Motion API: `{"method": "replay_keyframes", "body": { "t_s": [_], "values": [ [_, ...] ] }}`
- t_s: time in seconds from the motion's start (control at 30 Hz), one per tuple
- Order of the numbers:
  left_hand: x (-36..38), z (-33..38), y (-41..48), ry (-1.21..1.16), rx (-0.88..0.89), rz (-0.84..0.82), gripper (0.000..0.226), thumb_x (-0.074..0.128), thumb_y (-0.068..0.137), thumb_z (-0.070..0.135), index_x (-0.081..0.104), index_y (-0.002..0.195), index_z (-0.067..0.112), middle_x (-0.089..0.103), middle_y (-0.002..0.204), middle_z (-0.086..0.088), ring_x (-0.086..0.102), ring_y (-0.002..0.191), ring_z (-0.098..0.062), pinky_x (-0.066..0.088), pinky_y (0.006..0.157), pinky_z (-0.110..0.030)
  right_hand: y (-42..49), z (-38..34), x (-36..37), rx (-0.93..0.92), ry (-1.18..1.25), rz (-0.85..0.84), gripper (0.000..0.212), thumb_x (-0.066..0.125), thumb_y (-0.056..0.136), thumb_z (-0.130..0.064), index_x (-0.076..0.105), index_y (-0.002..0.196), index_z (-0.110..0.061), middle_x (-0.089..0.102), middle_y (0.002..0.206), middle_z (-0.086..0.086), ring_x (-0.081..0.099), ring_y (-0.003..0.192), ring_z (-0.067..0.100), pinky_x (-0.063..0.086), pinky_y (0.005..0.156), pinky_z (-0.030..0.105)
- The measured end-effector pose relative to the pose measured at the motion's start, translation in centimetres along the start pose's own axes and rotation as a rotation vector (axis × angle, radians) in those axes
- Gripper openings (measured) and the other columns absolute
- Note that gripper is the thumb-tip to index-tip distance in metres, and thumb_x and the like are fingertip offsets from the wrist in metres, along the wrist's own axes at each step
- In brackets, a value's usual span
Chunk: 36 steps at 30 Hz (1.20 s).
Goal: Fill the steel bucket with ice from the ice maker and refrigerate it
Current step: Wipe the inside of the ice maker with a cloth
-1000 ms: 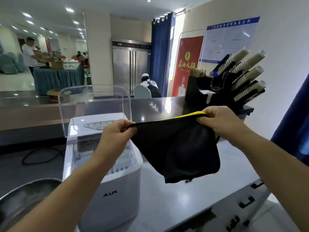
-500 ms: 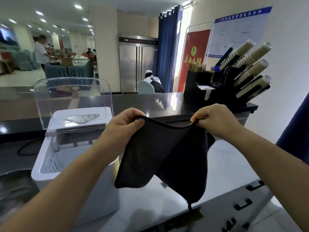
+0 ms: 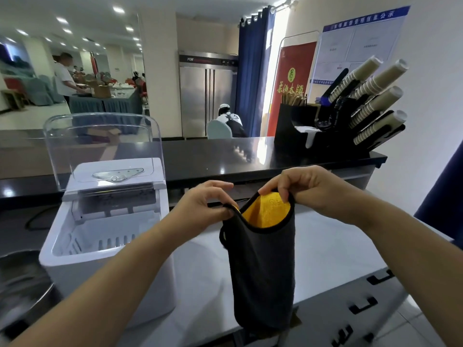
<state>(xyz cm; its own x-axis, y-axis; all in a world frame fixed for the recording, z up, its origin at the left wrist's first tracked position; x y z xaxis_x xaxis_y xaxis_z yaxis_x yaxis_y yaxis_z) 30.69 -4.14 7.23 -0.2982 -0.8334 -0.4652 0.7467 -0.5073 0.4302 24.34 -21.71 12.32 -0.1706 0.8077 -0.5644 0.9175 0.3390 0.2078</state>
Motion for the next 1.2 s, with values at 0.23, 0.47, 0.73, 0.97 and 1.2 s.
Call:
{"method": "replay_keyframes", "body": {
  "t_s": [0.23, 0.47, 0.73, 0.97, 1.2],
  "values": [
    [0.5, -1.9, -1.5, -0.164, -0.097, 0.098, 0.026, 0.074, 0.075, 0.003, 0.067, 0.068, 0.027, 0.071, 0.096, 0.007, 0.066, 0.095, -0.003, 0.051, 0.073, -0.012, 0.6, -1.3, -0.3, -0.06, 0.026, 0.07, 0.03, 0.043, 0.081, 0.026, 0.058, 0.075, 0.001, 0.07, 0.105, 0.009, 0.065, 0.102, 0.015, 0.052, 0.079, 0.021],
    [1.2, -2.9, -2.7, -0.181, -0.127, 0.193, 0.023, 0.075, 0.074, 0.005, 0.058, 0.067, 0.019, 0.072, 0.093, 0.007, 0.066, 0.092, -0.005, 0.051, 0.08, -0.017, 1.5, -2.1, -0.1, -0.116, -0.038, 0.131, 0.031, 0.043, 0.076, 0.028, 0.06, 0.073, 0.002, 0.069, 0.103, 0.009, 0.065, 0.097, 0.015, 0.051, 0.078, 0.02],
    [-0.2, -4.0, -2.2, -0.11, -0.174, 0.307, 0.022, 0.069, 0.079, 0.003, 0.054, 0.072, 0.017, 0.058, 0.066, 0.0, 0.051, 0.057, -0.003, 0.046, 0.056, -0.014, 2.0, -1.4, -0.8, -0.101, -0.115, 0.187, 0.033, 0.044, 0.074, 0.029, 0.059, 0.07, 0.0, 0.066, 0.106, 0.009, 0.063, 0.099, 0.013, 0.052, 0.081, 0.021],
    [-1.7, -3.6, 0.0, 0.202, -0.181, 0.135, 0.034, 0.068, 0.071, -0.001, 0.047, 0.072, 0.026, 0.052, 0.068, 0.01, 0.045, 0.058, -0.004, 0.038, 0.057, -0.016, 2.1, 1.7, -1.9, 0.003, -0.398, 0.196, 0.037, 0.038, 0.074, 0.021, 0.051, 0.065, -0.013, 0.061, 0.089, 0.014, 0.056, 0.089, 0.023, 0.044, 0.076, 0.037],
    [-2.7, -2.1, 1.0, 0.059, -0.219, -0.042, 0.033, 0.072, 0.07, -0.008, 0.068, 0.086, 0.021, 0.069, 0.082, -0.001, 0.063, 0.073, -0.01, 0.054, 0.072, -0.024, 1.4, 2.6, -1.5, 0.004, -0.606, 0.083, 0.02, 0.053, 0.077, 0.0, 0.044, 0.068, -0.017, 0.05, 0.063, 0.007, 0.038, 0.054, 0.01, 0.036, 0.052, 0.025]
  ]
}}
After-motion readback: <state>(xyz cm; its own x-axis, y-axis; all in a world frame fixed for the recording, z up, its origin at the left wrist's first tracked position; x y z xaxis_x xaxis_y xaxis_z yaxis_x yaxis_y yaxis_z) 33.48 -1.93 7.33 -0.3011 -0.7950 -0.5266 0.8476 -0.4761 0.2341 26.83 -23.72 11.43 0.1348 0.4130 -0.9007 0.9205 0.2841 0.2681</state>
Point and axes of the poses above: each hand's wrist, its own y-axis towards the middle knuckle, its own x-axis out of the palm, z = x × y, the point moved 7 cm from there along y, towards the middle knuckle
